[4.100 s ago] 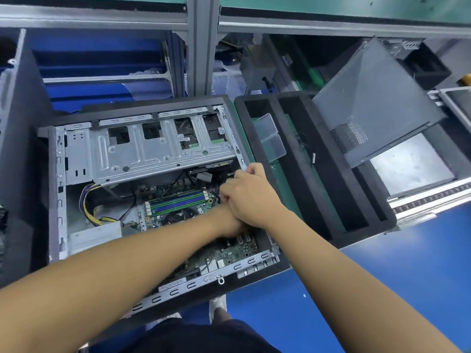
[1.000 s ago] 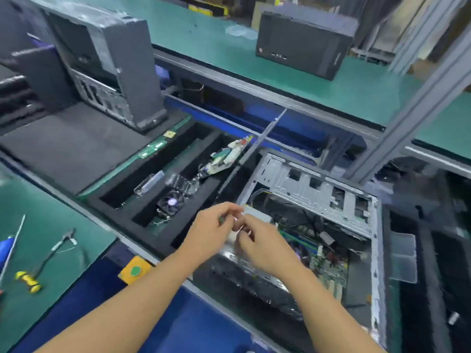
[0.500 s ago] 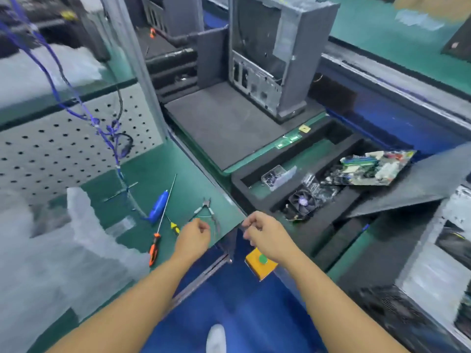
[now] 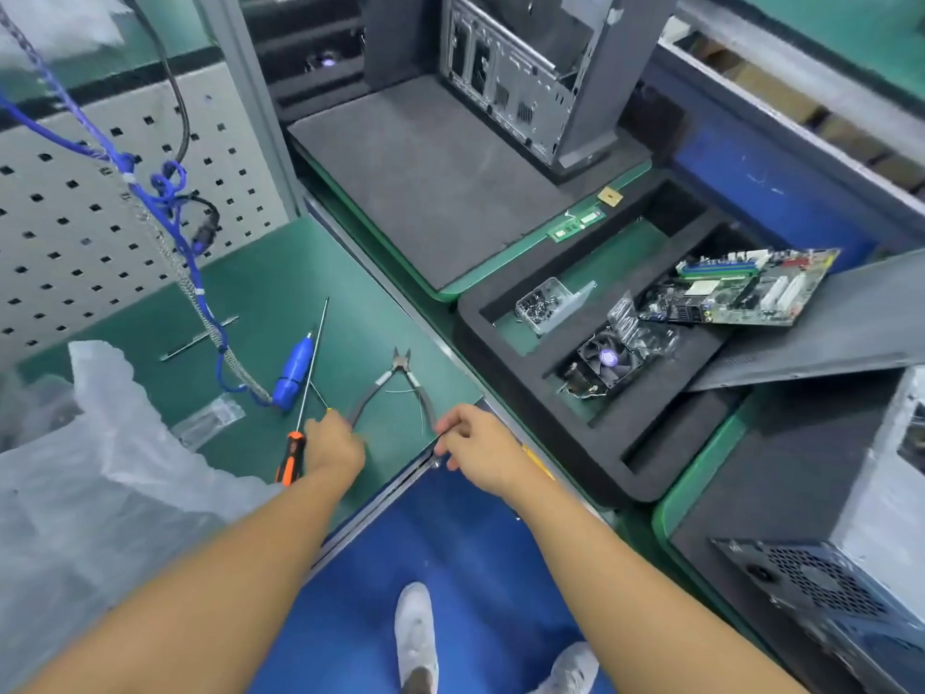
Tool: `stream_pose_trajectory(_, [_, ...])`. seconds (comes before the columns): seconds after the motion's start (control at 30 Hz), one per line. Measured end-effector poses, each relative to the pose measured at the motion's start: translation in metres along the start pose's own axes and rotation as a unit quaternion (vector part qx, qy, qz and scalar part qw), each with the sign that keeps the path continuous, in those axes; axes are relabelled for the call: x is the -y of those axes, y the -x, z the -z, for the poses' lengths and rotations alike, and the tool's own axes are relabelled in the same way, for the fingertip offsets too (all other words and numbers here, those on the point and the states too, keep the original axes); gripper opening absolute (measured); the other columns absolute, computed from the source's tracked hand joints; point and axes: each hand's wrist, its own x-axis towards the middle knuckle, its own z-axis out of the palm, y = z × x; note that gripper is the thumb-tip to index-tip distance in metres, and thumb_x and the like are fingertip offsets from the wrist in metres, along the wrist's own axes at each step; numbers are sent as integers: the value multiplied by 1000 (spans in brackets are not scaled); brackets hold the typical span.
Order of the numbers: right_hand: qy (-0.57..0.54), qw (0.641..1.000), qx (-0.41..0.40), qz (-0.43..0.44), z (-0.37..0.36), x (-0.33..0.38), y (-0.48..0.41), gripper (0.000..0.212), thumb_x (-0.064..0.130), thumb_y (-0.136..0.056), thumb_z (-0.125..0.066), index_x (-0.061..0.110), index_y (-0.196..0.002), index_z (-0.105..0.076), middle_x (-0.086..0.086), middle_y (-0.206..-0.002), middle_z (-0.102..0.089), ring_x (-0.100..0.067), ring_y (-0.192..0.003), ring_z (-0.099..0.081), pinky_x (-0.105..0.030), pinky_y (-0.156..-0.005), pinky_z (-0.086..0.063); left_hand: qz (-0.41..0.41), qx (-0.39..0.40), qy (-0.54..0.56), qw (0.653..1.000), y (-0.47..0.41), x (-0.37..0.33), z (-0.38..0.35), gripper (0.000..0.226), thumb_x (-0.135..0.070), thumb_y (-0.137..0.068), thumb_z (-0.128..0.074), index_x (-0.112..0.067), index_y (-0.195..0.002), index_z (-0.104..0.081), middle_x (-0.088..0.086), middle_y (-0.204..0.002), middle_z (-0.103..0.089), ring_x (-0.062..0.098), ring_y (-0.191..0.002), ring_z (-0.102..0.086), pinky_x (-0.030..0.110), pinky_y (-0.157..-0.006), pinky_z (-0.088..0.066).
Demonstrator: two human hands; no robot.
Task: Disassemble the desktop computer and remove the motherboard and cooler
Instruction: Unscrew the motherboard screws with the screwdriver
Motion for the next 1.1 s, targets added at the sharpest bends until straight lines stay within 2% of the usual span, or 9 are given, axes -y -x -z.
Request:
stream_pose_trajectory(0.17, [15,999,-20,20,3,-4,-1,22,11,-91,-46,29,-95,-57,-2,-99,-70,-13,-70,-59,-23,-60,-45,-8,-12,249,968,40,-16,10,14,-5,-85,-63,-7,-96,-54,14,-100,-63,36,-91,-64,44,-82,-53])
stream_pose_trajectory(0.27, [26,997,-38,64,8,-3,3,46,3,-87,-41,42,-108,-54,-3,-101,-63,-19,-75,-60,-24,-58,-45,-36,89,421,902,77,-46,14,17,3,-87,-61,-7,-99,-53,9,-104,-62,28,-88,-66,44,-84,-58])
stream_pose_trajectory(0.33, [93,988,-26,117,17,-5,9,70,-3,-89,-39,51,-133,-46,0,-104,-53,-20,-87,-56,-16,-63,-43,-71,197,485,849,96,-65,17,15,6,-89,-60,-2,-101,-55,13,-102,-64,24,-80,-67,42,-80,-57])
stream_pose_trajectory(0.43, [190,963,-73,177,42,-9,26,63,2,-95,-41,39,-145,-45,-1,-105,-43,-19,-93,-50,-21,-75,-45,-117,287,517,798,115,-89,26,11,7,-91,-62,3,-99,-56,18,-95,-66,28,-83,-66,44,-82,-54])
stream_pose_trajectory(0.57, [284,916,-169,228,94,-20,66,45,12,-93,-57,25,-136,-55,-2,-109,-51,-22,-100,-52,-44,-81,-49,-187,363,471,782,138,-132,36,12,3,-91,-63,-1,-96,-52,20,-92,-63,31,-85,-61,46,-84,-53])
stream_pose_trajectory(0.67, [261,900,-232,262,136,-28,112,26,22,-96,-60,23,-122,-59,1,-106,-58,-19,-101,-54,-40,-84,-49,-257,428,420,758,159,-180,36,7,-6,-98,-54,1,-97,-54,20,-86,-63,30,-80,-61,41,-78,-53])
stream_pose_trajectory(0.77, [163,884,-332,285,172,-35,165,12,30,-97,-60,26,-108,-62,10,-98,-65,-10,-88,-59,-25,-78,-49,-310,475,393,724,192,-238,32,23,-23,-99,-49,-4,-92,-61,21,-83,-63,29,-76,-61,40,-73,-50])
stream_pose_trajectory(0.93, [16,843,-478,246,237,-56,246,5,27,-89,-62,24,-90,-66,16,-63,-59,-7,-56,-50,-17,-56,-38,-427,474,343,689,266,-319,6,10,-18,-93,-60,-9,-91,-65,10,-69,-65,22,-59,-57,29,-58,-47])
stream_pose_trajectory(1.1, [9,836,-524,165,303,-106,314,10,31,-90,-61,30,-89,-51,6,-63,-55,-11,-54,-48,-31,-51,-42,-574,401,225,678,338,-371,-50,20,-13,-96,-61,-30,-90,-69,-4,-75,-72,6,-64,-58,19,-60,-47])
